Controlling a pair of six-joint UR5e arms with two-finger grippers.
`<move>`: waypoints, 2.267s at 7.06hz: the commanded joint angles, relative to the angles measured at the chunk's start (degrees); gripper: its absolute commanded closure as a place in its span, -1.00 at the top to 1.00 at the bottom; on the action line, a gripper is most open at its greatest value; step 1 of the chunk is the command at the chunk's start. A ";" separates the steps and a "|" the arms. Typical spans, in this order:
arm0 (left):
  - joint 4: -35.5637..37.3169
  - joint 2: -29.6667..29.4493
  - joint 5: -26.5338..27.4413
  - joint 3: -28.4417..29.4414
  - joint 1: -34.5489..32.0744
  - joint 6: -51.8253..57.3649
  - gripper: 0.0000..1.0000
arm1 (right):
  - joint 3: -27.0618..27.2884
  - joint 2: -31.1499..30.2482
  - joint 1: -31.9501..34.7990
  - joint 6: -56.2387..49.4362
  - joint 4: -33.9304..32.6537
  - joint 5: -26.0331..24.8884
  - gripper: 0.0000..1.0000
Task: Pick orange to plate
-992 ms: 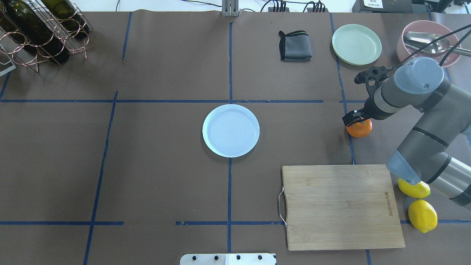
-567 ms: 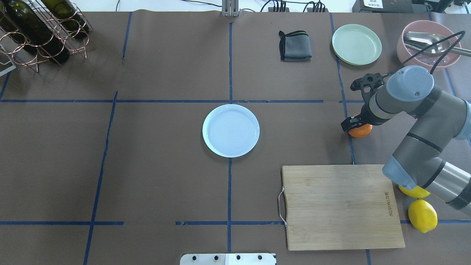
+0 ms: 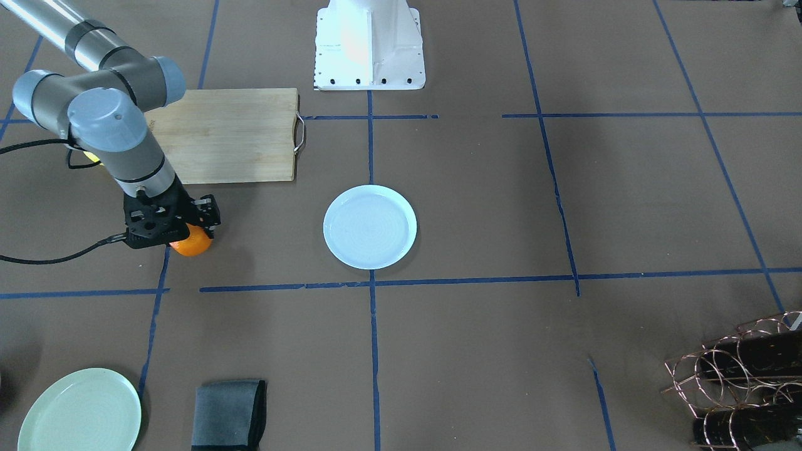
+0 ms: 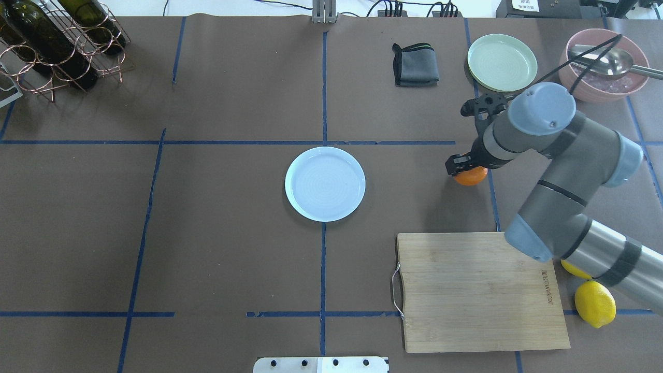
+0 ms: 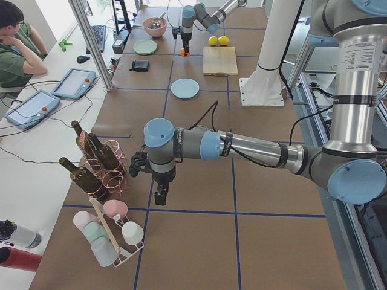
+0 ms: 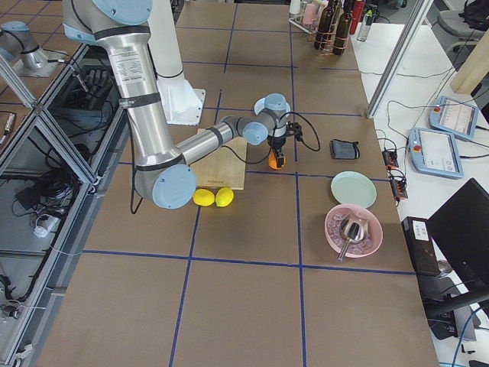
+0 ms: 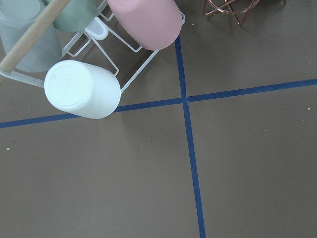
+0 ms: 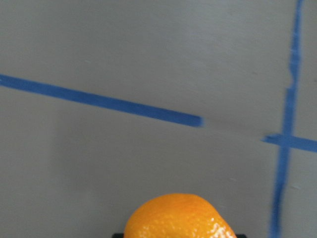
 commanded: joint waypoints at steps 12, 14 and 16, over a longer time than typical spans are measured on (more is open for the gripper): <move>0.18 0.17 -0.25 -0.94 0.00 -0.09 1.00 | -22.44 34.15 -12.73 21.57 -12.16 -13.09 1.00; 0.00 0.17 -0.16 -0.76 0.00 0.09 1.00 | -15.26 31.62 -6.87 18.08 -13.39 -6.62 1.00; 0.00 2.88 -0.34 -1.11 -0.09 7.49 1.00 | -6.02 22.94 1.82 7.13 -13.40 2.06 1.00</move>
